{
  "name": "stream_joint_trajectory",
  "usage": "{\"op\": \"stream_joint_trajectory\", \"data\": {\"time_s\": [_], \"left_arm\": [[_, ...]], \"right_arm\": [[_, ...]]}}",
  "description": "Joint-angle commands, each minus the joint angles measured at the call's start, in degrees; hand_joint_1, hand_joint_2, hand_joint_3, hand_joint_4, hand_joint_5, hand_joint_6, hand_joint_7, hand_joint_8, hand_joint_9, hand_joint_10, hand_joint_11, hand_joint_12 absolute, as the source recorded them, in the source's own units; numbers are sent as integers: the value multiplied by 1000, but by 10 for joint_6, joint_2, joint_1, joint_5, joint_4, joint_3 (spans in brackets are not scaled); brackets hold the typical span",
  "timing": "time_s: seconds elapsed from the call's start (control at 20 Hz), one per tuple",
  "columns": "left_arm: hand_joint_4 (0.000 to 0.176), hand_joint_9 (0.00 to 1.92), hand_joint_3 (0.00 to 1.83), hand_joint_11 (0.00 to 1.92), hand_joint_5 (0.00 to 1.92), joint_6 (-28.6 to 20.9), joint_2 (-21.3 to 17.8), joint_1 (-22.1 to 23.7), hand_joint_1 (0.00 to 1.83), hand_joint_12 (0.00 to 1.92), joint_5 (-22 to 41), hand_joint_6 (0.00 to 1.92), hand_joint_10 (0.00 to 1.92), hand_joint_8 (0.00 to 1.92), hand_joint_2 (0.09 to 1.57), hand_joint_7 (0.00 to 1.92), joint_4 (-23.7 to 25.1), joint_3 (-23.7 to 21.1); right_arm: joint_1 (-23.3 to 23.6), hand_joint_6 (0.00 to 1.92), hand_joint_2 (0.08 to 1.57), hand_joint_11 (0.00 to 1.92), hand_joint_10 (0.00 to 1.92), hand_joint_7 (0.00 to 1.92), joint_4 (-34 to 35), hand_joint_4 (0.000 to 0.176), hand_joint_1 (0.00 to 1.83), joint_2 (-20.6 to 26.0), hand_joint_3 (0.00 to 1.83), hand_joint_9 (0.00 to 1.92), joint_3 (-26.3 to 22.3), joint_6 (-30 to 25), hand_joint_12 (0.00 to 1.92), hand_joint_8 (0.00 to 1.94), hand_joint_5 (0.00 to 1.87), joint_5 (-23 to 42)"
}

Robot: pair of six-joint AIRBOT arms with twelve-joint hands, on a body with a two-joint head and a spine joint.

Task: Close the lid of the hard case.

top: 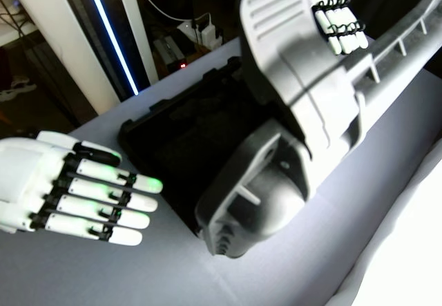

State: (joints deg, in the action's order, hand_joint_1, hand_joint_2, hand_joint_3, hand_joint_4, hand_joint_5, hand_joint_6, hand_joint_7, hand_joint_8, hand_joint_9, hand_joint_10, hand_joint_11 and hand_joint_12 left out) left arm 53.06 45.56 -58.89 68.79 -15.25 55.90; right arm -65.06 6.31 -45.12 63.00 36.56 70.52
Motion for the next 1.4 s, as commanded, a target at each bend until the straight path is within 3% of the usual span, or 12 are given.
{"op": "stream_joint_trajectory", "data": {"time_s": [0.0, 0.25, 0.3, 0.45, 0.5, 0.55, 0.6, 0.7, 0.8, 1.1, 1.35], "left_arm": [[0, 71, 13, 13, 58, 0, -1, 5, 0, 5, 69, 3, 7, 6, 1376, 80, -2, 4], [0, 43, 7, 11, 54, 0, -1, 6, 43, 4, 68, 1, 1, 1, 1415, 49, -2, 5], [0, 35, 11, 1, 48, 0, -1, 6, 155, 0, 68, 2, 3, 3, 1455, 41, -3, 7], [0, 7, 9, 0, 30, 0, 6, 23, 240, 0, 50, 2, 2, 0, 1481, 17, -20, 26], [0, 5, 11, 0, 32, 0, 16, 43, 300, 0, 29, 1, 1, 3, 1515, 7, -23, 42], [0, 7, 12, 0, 39, 0, 24, 62, 232, 0, 9, 2, 1, 3, 1530, 9, -23, 55], [0, 4, 0, 0, 35, 0, 33, 82, 55, 0, -12, 0, 0, 0, 1486, 3, -23, 70], [0, 38, 0, 28, 61, 0, 52, 122, 1, 11, -60, 1, 2, 2, 1264, 47, -22, 102], [0, 53, 0, 41, 72, 0, 65, 146, 0, 17, -87, 4, 7, 8, 1210, 67, -22, 123], [0, 58, 0, 44, 91, 0, 95, 232, 0, 17, -166, 8, 7, 9, 1203, 81, -4, 180], [0, 47, 0, 66, 121, 7, 117, 329, 0, 28, -248, 13, 12, 11, 1201, 100, 45, 225]], "right_arm": [[8, 1, 1322, 69, 1, 142, 17, 0, 192, 1, 0, 86, 4, 0, 190, 1, 93, 67], [8, 1, 1314, 67, 1, 121, 16, 0, 151, 0, 0, 64, 6, 0, 147, 1, 87, 67], [9, 0, 1306, 82, 4, 126, 16, 0, 165, -1, 0, 77, 7, 0, 142, 2, 84, 66], [26, 3, 1307, 119, 2, 134, 20, 0, 178, -4, 1, 104, 20, 0, 99, 0, 114, 39], [40, 2, 1304, 95, 1, 124, 22, 0, 199, -8, 0, 95, 31, 0, 81, 0, 114, 20], [52, 4, 1286, 79, 1, 120, 22, 0, 190, -10, 0, 96, 41, 0, 71, 0, 121, 4], [63, 8, 1265, 118, 13, 149, 22, 0, 144, -12, 0, 136, 51, 0, 82, 8, 142, -13], [93, 7, 1277, 98, 1, 148, 22, 0, 221, -20, 0, 118, 75, 0, 64, 4, 156, -57], [118, 1, 1281, 59, 0, 116, 22, 0, 205, -30, 1, 81, 96, 0, 43, 0, 147, -87], [222, 0, 1323, 88, 6, 167, 6, 0, 216, -61, 9, 116, 158, 0, 48, 6, 160, -170], [306, 4, 1306, 139, 3, 176, -25, 0, 163, -104, 0, 148, 214, 0, 62, 1, 178, -241]]}}
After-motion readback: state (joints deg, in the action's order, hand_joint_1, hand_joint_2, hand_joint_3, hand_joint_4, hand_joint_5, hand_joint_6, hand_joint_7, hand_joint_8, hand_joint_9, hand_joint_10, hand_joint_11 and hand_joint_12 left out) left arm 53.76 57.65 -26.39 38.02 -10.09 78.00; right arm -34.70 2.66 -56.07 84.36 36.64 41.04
